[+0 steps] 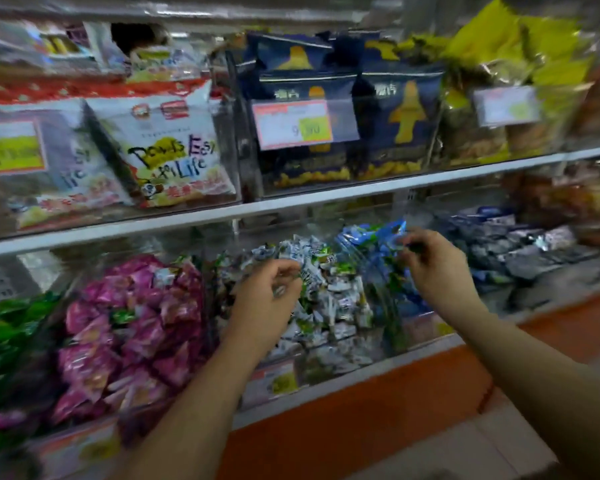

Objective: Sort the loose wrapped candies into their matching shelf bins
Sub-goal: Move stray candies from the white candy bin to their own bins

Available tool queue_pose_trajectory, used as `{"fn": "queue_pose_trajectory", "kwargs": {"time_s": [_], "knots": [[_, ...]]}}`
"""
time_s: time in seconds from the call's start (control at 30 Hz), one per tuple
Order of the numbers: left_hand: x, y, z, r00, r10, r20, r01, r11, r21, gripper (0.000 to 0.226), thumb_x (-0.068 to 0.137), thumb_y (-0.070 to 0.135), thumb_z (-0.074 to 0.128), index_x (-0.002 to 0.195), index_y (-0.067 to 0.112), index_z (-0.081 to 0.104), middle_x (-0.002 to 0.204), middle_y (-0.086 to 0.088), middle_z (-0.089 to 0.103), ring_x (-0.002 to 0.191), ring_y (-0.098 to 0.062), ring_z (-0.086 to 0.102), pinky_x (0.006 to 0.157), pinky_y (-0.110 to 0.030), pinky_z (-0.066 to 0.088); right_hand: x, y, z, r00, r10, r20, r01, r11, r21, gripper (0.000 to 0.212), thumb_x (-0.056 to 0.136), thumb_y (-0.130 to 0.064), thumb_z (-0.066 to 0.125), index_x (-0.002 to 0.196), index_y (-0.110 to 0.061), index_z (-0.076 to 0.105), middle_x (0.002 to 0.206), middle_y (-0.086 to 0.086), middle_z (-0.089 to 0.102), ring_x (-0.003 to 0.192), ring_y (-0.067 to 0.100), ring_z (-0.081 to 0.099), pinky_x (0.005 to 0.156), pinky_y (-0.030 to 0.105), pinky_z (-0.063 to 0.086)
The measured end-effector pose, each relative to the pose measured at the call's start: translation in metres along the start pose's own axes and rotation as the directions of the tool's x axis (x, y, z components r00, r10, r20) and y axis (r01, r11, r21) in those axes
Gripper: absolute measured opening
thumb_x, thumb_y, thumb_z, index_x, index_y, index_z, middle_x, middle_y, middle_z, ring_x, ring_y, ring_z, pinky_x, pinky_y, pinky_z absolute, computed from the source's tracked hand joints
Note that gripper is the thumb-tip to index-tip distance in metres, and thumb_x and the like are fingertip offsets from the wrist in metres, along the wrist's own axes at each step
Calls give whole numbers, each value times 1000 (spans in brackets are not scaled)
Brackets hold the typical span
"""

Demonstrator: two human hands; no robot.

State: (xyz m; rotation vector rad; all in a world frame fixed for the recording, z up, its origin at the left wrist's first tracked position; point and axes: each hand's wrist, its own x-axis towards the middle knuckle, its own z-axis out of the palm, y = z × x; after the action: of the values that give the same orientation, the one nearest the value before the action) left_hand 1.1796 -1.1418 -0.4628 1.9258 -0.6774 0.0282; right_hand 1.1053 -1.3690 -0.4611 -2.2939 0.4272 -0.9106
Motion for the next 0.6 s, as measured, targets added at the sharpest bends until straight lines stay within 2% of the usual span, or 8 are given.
{"fn": "queue_pose_trajectory", "kwargs": {"time_s": [0.07,0.17,0.23,0.33,0.4,0.47,0.53,0.6], "knots": [[2,1,3,1000,16,2,-16,1000,14,17,95,21,54,108,32,58,105,20,55,95,13,49,71,-4,38,14,13,-2,970,44,239,7,978,-207,34,95,-2,47,127,-12,57,147,15,40,130,32,44,100,40,41],[1,0,-4,999,31,-11,-30,999,44,20,95,21,55,103,39,56,103,26,54,95,14,49,71,-6,38,19,8,-1,960,13,279,56,969,-239,42,96,1,44,132,-16,54,153,12,28,140,30,29,105,39,36],[-1,-3,-14,999,42,-34,-40,997,73,20,95,21,55,102,40,55,102,27,54,94,15,49,71,-9,40,13,-7,4,963,-30,269,81,980,-180,39,96,1,44,129,-14,57,146,10,42,136,27,37,104,32,35],[-9,-8,-35,996,39,-84,-32,995,91,18,95,21,55,104,36,57,98,27,53,86,18,50,69,-12,46,-3,-36,17,943,-139,301,177,979,-103,32,96,-3,46,121,-14,63,130,3,58,108,24,60,83,19,45],[-17,-13,-52,993,27,-115,-14,994,106,18,95,20,55,106,34,57,97,26,54,83,20,51,64,-8,46,-10,-57,31,925,-208,320,234,971,-47,29,96,-6,47,116,-17,66,124,2,62,90,23,65,73,23,51],[-26,-22,-71,989,25,-147,-6,991,133,18,94,21,55,106,34,58,98,27,54,85,20,50,67,-4,43,-15,-79,48,897,-261,357,278,961,3,29,96,-8,47,114,-17,67,117,2,66,81,5,64,70,17,51],[-35,-33,-93,983,8,-183,21,988,156,17,95,21,55,105,34,58,97,30,52,89,18,50,68,-2,39,-19,-102,68,859,-289,422,308,951,26,29,97,-9,47,115,-17,67,116,1,67,86,0,62,71,11,45],[-45,-43,-118,973,-17,-232,57,984,166,17,95,22,55,104,36,58,97,30,53,89,17,51,67,-4,39,-24,-125,88,826,-307,473,322,945,52,28,97,-10,48,116,-17,67,118,0,66,100,11,62,77,13,43]]}}
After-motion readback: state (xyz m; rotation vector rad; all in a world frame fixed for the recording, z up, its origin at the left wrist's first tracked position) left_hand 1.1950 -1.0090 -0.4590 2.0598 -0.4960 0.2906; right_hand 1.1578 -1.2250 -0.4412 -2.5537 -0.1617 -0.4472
